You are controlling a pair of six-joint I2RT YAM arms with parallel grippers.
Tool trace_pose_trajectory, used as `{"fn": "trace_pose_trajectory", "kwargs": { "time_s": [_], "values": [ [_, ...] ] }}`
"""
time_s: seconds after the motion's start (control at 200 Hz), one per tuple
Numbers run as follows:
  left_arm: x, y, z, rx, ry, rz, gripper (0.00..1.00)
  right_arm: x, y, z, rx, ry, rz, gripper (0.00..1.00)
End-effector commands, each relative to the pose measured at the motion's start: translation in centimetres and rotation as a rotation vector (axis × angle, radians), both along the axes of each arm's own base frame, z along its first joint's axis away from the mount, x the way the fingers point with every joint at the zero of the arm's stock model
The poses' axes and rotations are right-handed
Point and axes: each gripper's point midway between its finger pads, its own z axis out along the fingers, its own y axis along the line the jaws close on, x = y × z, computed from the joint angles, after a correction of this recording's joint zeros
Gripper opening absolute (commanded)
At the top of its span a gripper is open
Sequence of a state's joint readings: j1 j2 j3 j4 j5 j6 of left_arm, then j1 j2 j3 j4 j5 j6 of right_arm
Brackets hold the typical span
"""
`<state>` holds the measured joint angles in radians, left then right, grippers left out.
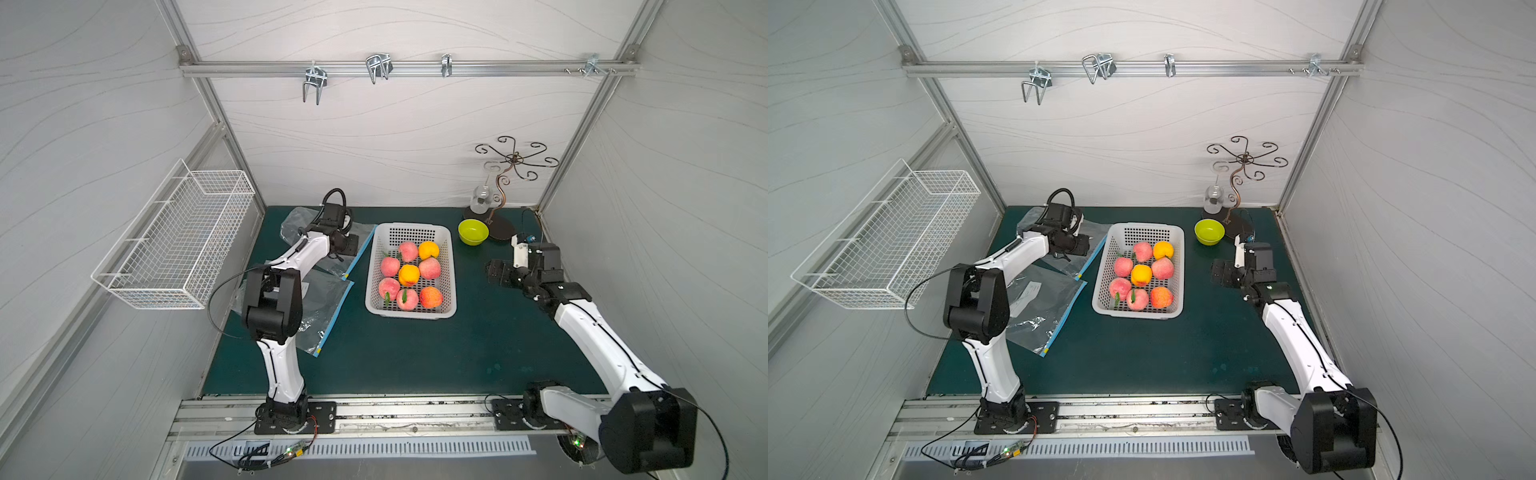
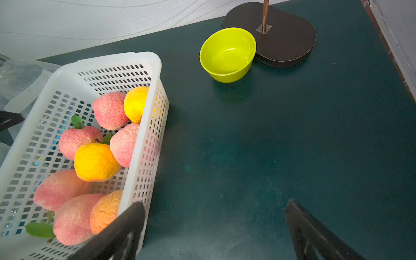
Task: Place the peach in a zip-top bag and seal the zipper
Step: Open the zipper of the food storage bag at the center of the board.
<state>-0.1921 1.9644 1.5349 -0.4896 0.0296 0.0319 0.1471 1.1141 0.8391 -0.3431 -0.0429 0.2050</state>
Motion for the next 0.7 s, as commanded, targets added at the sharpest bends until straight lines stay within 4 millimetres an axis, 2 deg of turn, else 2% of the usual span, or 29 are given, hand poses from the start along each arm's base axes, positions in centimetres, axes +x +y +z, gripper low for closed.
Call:
{"fn": "trace_pose_trajectory", "kwargs": {
  "time_s": [0.0, 0.255, 0.465, 0.585, 0.605, 0.695],
  "values": [
    [0.4, -0.3, 0.1, 0.061, 0.031, -0.048, 0.57, -0.5, 0.3, 0.5, 0.016, 0.013, 0.007, 0.99],
    [1.4, -1.9, -1.0, 0.085, 0.067, -0.101, 0.55, -0.3, 0.4, 0.1, 0.016, 0.028, 0.007, 0.99],
    [2.3, -2.0, -2.1, 0.104, 0.093, -0.103, 0.55, -0.3, 0.4, -0.1, 0.012, 0.031, 0.006, 0.99],
    [2.2, -1.9, -3.6, 0.124, 0.13, -0.104, 0.55, -0.2, 0.3, -0.2, 0.012, 0.035, 0.005, 0.99],
    [2.8, -2.1, -2.9, 0.121, 0.111, -0.105, 0.55, -0.2, 0.4, -0.3, 0.013, 0.037, 0.006, 0.99],
    [3.0, -2.1, -3.5, 0.14, 0.126, -0.109, 0.54, -0.1, 0.4, -0.2, 0.012, 0.036, 0.006, 0.99]
  ]
}}
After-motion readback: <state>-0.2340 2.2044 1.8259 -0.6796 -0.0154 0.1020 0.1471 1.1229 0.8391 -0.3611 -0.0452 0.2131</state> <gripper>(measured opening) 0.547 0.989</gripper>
